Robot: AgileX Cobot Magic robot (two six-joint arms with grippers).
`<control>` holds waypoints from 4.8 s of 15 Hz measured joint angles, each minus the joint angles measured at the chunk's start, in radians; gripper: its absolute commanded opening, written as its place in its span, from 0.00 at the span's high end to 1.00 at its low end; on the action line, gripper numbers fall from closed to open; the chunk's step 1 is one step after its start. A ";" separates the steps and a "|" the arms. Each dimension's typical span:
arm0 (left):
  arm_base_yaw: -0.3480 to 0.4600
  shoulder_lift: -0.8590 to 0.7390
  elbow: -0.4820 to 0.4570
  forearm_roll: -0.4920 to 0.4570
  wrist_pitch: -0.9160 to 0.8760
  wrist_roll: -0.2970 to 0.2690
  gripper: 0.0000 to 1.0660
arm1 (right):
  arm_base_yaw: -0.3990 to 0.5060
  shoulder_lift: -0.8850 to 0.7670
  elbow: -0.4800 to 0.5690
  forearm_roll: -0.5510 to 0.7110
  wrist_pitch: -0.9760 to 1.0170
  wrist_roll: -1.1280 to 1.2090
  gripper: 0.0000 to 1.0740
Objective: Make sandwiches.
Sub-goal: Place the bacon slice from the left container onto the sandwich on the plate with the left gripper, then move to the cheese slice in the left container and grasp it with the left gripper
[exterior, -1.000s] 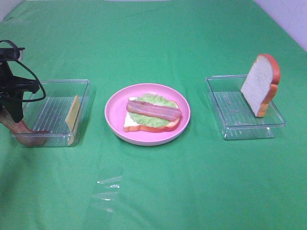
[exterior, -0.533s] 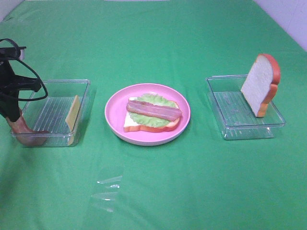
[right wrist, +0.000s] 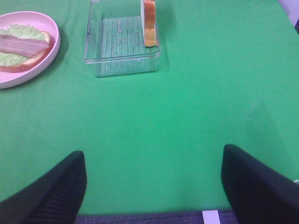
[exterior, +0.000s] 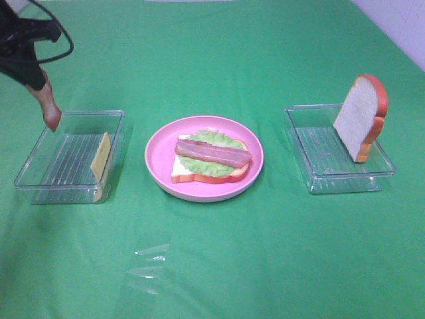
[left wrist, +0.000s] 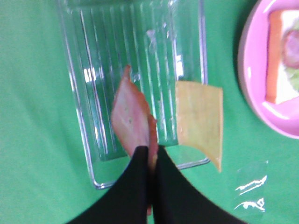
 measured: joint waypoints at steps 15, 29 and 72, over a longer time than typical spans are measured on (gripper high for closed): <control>-0.364 0.199 -0.185 -0.453 -0.154 0.155 1.00 | 0.000 0.000 0.000 0.000 0.000 0.000 0.28; -0.412 0.368 -0.185 -0.240 -0.191 0.033 1.00 | 0.000 0.000 0.000 0.000 0.000 0.000 0.28; -0.281 0.314 -0.067 0.209 0.080 -0.292 0.19 | 0.000 0.000 0.000 0.000 0.000 0.000 0.28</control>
